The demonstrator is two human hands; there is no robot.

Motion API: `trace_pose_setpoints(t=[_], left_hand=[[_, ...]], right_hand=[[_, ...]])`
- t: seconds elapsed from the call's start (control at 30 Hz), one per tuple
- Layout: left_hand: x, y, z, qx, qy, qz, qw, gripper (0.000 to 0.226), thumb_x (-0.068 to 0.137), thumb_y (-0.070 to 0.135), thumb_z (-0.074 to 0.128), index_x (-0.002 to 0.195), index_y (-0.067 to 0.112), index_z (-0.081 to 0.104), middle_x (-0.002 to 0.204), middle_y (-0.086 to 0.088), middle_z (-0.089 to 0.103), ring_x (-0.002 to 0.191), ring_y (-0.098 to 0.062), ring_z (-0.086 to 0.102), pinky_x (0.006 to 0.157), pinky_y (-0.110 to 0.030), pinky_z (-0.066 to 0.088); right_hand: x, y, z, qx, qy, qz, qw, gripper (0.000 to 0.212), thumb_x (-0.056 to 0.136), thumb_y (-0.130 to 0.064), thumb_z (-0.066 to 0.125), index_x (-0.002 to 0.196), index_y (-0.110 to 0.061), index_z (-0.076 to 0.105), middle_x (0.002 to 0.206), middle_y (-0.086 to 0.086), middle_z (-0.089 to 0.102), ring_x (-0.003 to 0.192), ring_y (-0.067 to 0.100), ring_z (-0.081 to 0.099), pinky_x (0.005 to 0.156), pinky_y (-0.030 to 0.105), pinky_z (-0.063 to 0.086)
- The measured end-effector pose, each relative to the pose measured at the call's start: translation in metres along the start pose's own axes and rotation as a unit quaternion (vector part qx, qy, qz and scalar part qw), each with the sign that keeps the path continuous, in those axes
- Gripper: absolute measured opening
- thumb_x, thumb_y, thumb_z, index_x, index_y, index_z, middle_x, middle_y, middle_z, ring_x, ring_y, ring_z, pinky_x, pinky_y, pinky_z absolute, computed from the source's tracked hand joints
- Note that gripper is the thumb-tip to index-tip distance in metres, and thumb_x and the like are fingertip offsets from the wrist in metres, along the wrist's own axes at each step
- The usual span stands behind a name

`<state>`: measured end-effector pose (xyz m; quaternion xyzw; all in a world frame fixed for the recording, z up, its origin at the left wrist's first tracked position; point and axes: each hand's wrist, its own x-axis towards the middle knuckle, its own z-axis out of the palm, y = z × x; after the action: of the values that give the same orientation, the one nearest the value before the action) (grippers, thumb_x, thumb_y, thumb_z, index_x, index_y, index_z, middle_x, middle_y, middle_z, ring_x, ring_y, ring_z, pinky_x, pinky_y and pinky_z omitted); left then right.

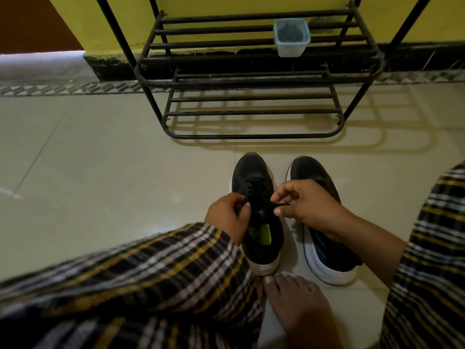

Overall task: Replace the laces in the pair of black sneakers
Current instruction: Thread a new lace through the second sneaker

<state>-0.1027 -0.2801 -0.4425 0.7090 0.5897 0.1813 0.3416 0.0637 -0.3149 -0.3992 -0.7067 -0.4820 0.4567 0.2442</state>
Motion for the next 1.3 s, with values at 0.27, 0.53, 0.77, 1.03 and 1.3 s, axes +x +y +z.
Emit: trace_pose_setpoints(t=[0.27,0.53,0.77,1.03,1.3], left_hand=[[0.008,-0.003,-0.008,-0.095,-0.014,-0.078,0.992,0.017,0.088,0.022,0.063,0.097,0.012,0.073,0.088,-0.005,0.073,0.084,-0.017,0.067,0.083,-0.033,0.054],[0.007,-0.013,-0.008,-0.233,-0.038,-0.124,0.964,0.016,0.087,0.017,0.066,0.098,0.008,0.074,0.091,-0.007,0.073,0.088,-0.016,0.068,0.083,-0.029,0.053],[0.01,-0.017,-0.009,-0.253,-0.055,-0.122,0.958,0.017,0.087,0.015,0.066,0.1,0.006,0.073,0.093,-0.01,0.073,0.086,-0.015,0.067,0.073,-0.021,0.049],[0.008,-0.019,-0.008,-0.277,-0.063,-0.108,0.953,0.014,0.088,0.01,0.063,0.099,0.006,0.072,0.086,-0.008,0.071,0.061,0.009,0.06,0.057,-0.006,0.044],[0.009,-0.022,-0.009,-0.278,-0.071,-0.106,0.952,0.018,0.088,0.011,0.064,0.102,0.004,0.071,0.091,-0.01,0.072,0.065,0.005,0.061,0.059,-0.007,0.043]], right_hand=[[0.004,0.013,0.006,-0.115,0.052,-0.057,0.99,0.003,0.081,-0.01,0.071,0.08,-0.013,0.071,0.072,-0.008,0.063,0.069,-0.002,0.057,0.062,0.006,0.041],[0.002,0.024,0.011,-0.231,0.031,-0.102,0.967,0.004,0.085,-0.014,0.067,0.084,-0.01,0.067,0.076,0.005,0.067,0.073,0.016,0.061,0.072,0.03,0.05],[0.008,0.015,0.014,-0.148,0.072,-0.105,0.981,0.007,0.087,-0.012,0.061,0.083,-0.011,0.067,0.068,-0.002,0.061,0.064,0.007,0.055,0.059,0.011,0.041],[0.018,0.002,0.024,-0.14,0.075,-0.133,0.978,0.004,0.085,-0.018,0.066,0.084,-0.015,0.068,0.069,-0.007,0.063,0.07,0.006,0.058,0.067,0.025,0.048],[0.021,0.0,0.033,-0.218,0.064,-0.145,0.963,0.014,0.086,-0.024,0.061,0.073,-0.019,0.064,0.061,-0.005,0.058,0.059,0.012,0.055,0.062,0.035,0.051]])
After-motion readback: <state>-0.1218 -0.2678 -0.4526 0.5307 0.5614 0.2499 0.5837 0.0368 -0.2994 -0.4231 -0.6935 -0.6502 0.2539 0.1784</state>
